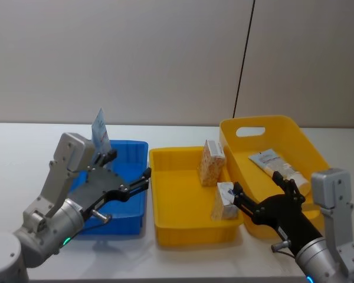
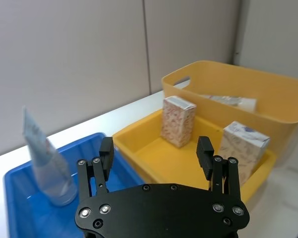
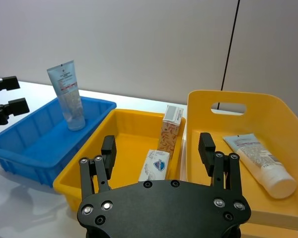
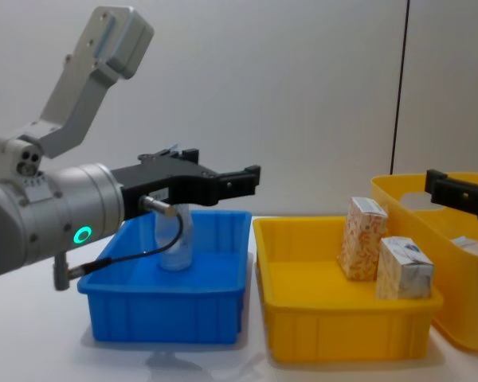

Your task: Bimanual collaborative sorting of washing and personal care products

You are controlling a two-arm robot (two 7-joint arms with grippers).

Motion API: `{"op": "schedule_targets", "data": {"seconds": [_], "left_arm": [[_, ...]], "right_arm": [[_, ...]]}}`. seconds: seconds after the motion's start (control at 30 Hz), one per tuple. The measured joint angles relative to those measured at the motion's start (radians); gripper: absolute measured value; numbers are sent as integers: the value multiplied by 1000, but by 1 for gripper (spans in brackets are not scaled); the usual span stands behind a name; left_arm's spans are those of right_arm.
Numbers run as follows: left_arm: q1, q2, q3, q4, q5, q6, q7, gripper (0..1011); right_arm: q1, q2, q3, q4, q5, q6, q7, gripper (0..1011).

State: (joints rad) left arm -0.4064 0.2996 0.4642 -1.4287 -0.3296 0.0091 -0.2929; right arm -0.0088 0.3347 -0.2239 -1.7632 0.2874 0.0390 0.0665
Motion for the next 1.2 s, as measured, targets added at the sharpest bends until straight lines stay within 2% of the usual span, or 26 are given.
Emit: {"op": "schedule_targets", "data": {"seconds": [0.27,0.53,0.73,1.2], "left_arm": [[53,26,-3,-63,41,2,89,1001],[125,61,-7,-146,95,4,208,1001],[158,77,-9,-185,121,5,264,1001],[169,82,-10,-198,129,5,282,1001]], "right_arm": [[-6,3,-3,-4,1,-5,1,1004],[-6,3,-2,-4,1,-5,1,1004],[-6,3,-1,-4,0,-5,1,1004],[-13,8,11,-18,7,39,11,1004]]}}
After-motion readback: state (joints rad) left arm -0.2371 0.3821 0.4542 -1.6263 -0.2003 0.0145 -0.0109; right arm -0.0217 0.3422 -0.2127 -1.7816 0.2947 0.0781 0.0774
